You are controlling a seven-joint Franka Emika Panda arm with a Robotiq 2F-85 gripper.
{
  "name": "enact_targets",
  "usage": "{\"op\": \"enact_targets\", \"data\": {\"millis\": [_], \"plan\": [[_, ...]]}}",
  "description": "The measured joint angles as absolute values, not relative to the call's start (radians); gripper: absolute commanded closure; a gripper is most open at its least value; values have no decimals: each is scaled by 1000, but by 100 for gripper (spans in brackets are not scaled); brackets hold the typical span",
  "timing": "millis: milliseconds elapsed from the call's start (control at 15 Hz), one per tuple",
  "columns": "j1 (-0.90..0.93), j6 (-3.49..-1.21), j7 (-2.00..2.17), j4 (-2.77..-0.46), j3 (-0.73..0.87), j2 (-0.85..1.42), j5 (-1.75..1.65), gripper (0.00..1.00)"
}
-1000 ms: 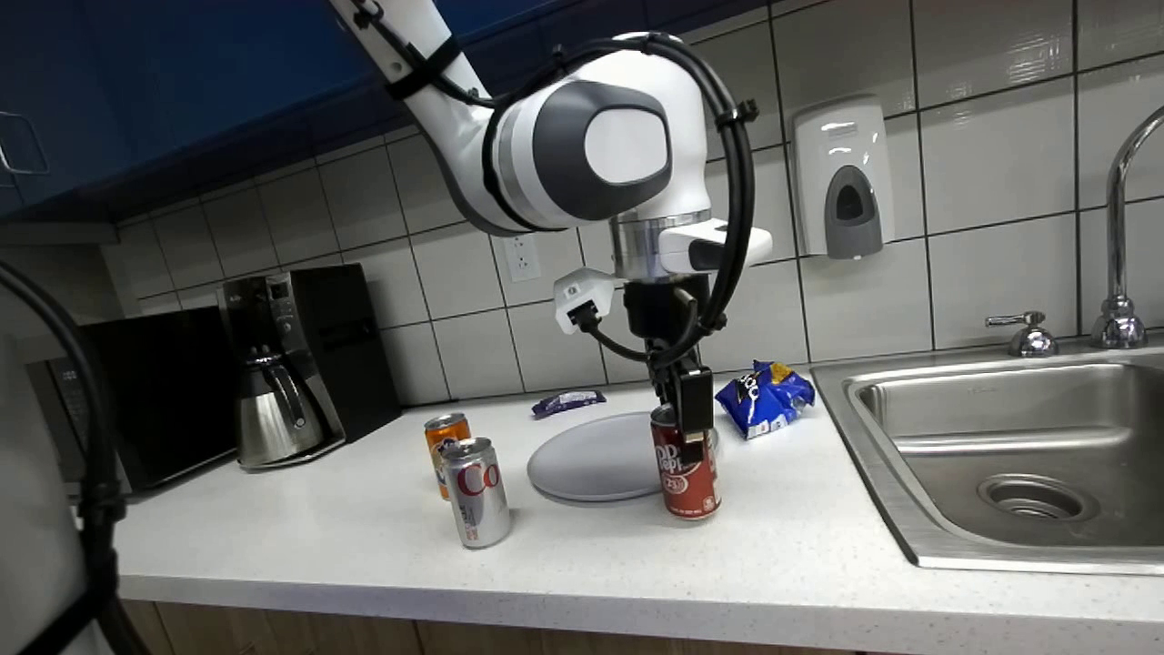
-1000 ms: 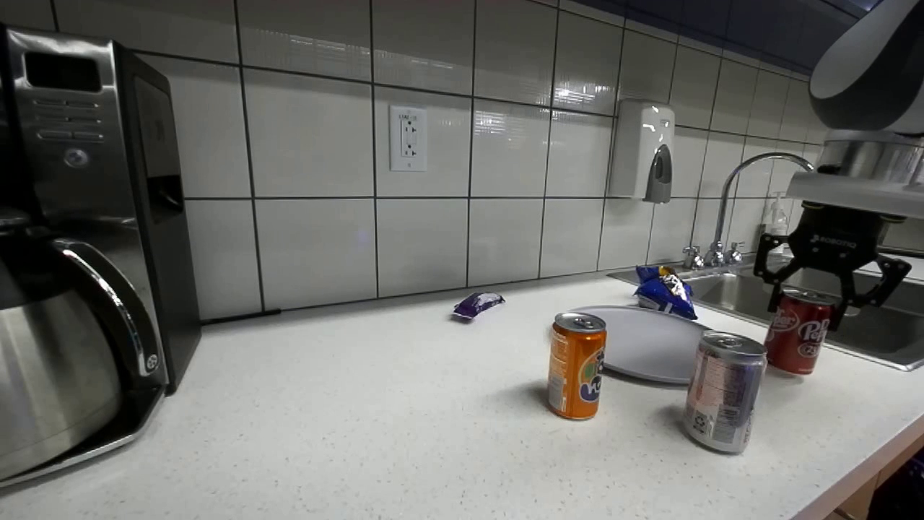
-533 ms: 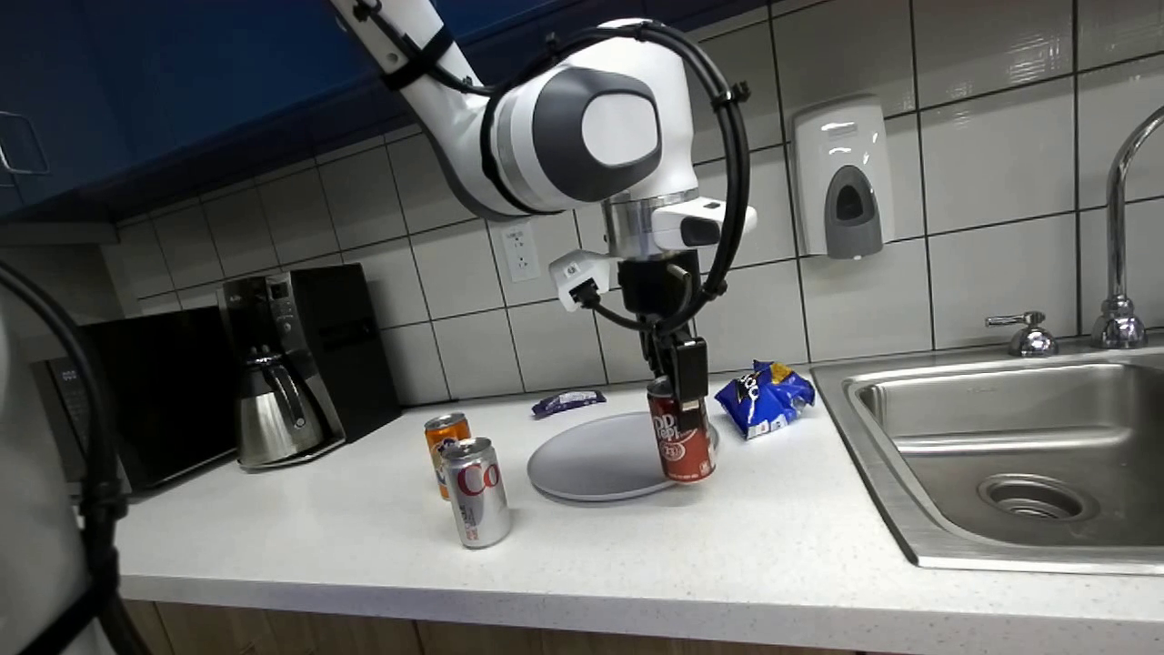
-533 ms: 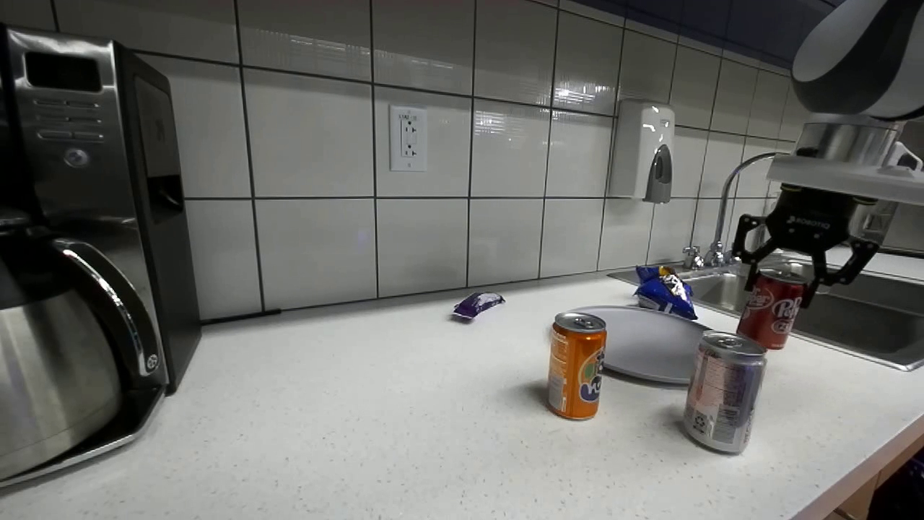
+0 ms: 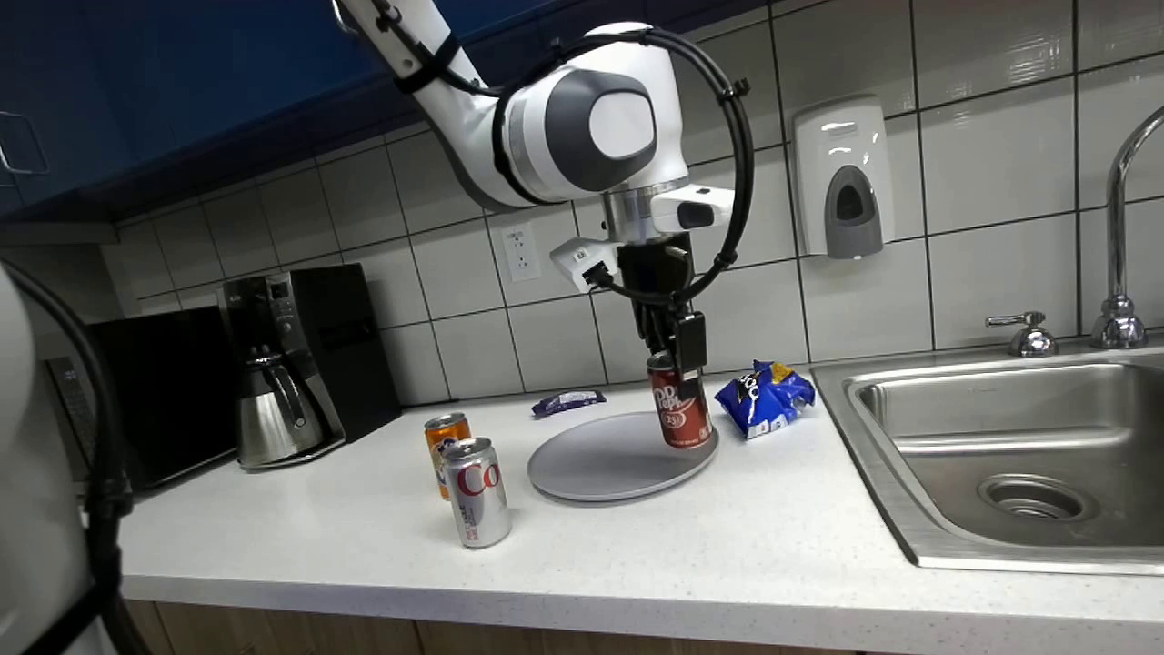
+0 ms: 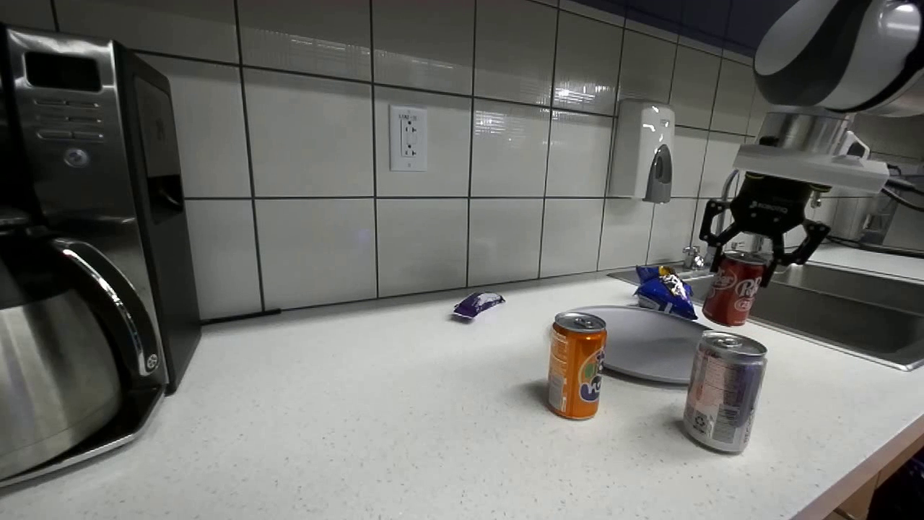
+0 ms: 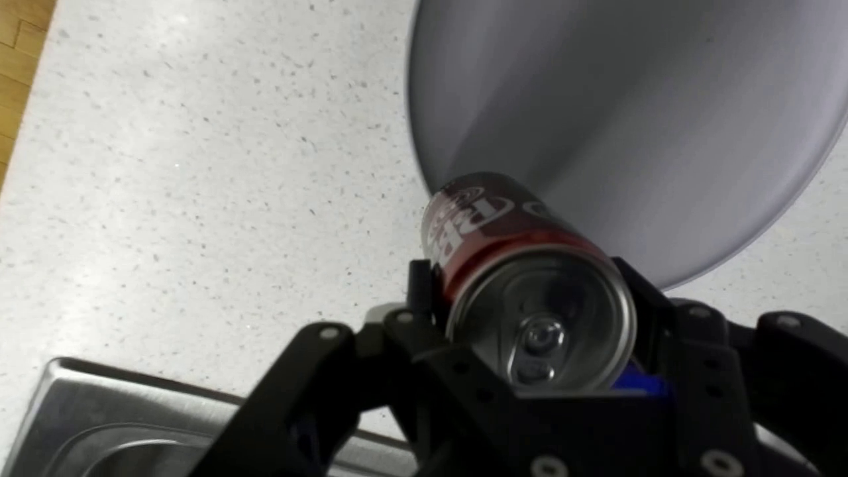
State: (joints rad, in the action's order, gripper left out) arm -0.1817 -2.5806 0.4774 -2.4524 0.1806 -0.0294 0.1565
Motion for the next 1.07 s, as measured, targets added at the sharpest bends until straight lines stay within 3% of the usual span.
{"op": "enact_targets", "data": {"millis": [1067], "plan": [[-131, -2564, 420, -2305, 168, 145, 158, 61]]}}
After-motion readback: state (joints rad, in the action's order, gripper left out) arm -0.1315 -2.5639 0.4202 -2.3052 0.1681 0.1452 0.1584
